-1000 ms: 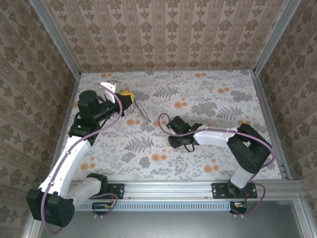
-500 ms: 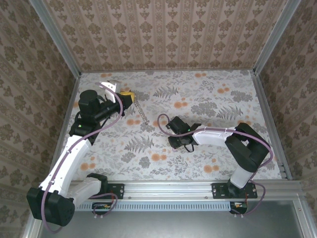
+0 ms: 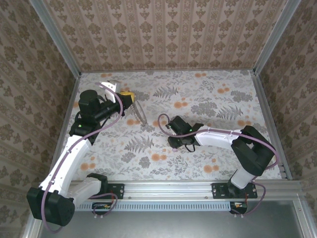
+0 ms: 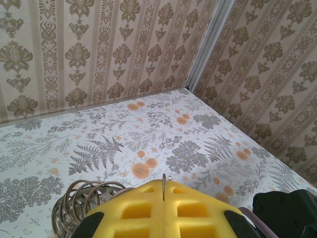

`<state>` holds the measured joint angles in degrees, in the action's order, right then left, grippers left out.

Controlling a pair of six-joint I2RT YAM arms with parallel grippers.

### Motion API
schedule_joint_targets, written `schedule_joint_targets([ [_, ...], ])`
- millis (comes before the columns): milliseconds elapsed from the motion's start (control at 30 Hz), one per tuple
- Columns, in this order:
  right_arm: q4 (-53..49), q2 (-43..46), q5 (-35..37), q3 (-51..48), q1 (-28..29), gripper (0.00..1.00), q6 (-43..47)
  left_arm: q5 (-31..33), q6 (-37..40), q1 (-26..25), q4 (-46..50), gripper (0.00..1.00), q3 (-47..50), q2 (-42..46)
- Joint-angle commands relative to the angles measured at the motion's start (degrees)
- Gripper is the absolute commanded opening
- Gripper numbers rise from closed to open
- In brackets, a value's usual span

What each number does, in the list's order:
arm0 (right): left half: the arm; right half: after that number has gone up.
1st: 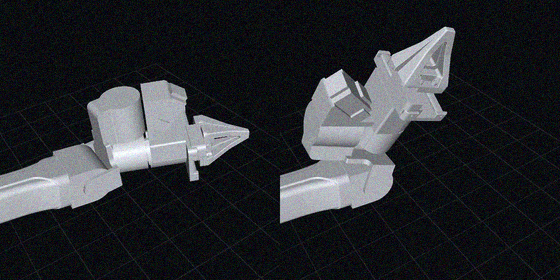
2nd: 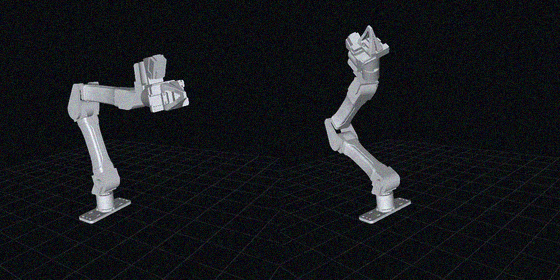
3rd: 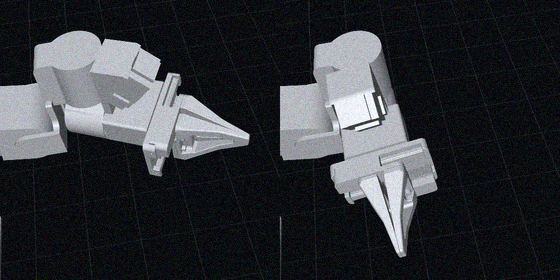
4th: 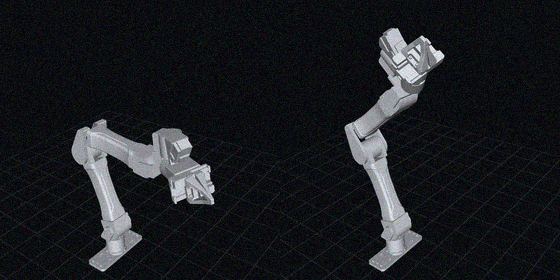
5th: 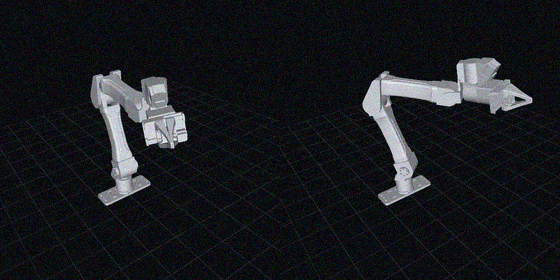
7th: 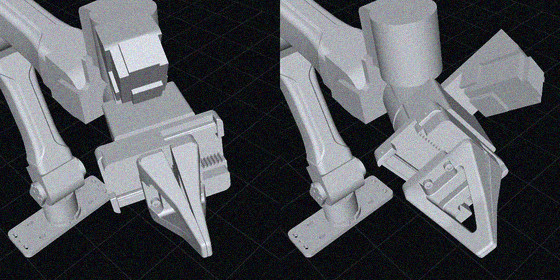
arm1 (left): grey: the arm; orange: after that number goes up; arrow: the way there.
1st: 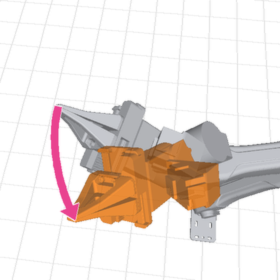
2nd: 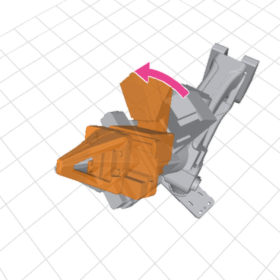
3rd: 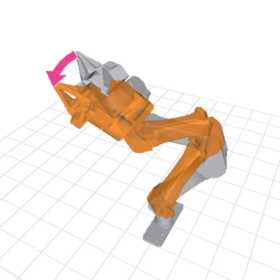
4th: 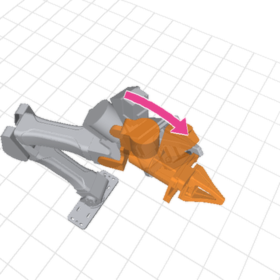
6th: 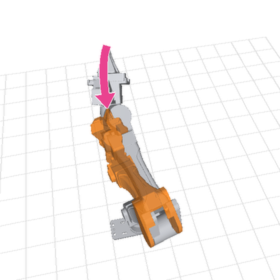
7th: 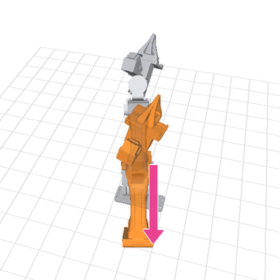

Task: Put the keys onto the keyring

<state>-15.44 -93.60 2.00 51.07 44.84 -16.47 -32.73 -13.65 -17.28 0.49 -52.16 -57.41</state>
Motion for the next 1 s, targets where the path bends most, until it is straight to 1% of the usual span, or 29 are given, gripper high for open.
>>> schedule_joint_targets([
  [0, -2.2, -0.3, 0.6, 0.1, 0.5, 0.31, 1.1, -0.1, 1.5, -0.3, -2.2, 0.00, -2.2, 0.0],
  [367, -3.5, -1.4, 0.0, 0.9, 0.6, 0.30, 0.1, -0.3, 1.3, -0.3, -2.2, 0.00, -2.5, -0.5],
  [500, -4.1, -1.4, -0.3, 0.8, 0.7, 0.27, -0.7, -0.3, 1.4, -0.3, -2.2, 0.00, -2.7, -0.7],
  [633, -3.7, -0.8, -1.2, 0.0, 0.9, 0.27, -1.5, -0.2, 1.5, -0.3, -2.3, 0.00, -2.9, -0.9],
  [967, -3.0, -0.4, -2.1, -0.1, 3.8, 0.26, -3.0, -0.2, 1.5, -0.3, -2.3, 0.00, -2.5, -0.8],
])
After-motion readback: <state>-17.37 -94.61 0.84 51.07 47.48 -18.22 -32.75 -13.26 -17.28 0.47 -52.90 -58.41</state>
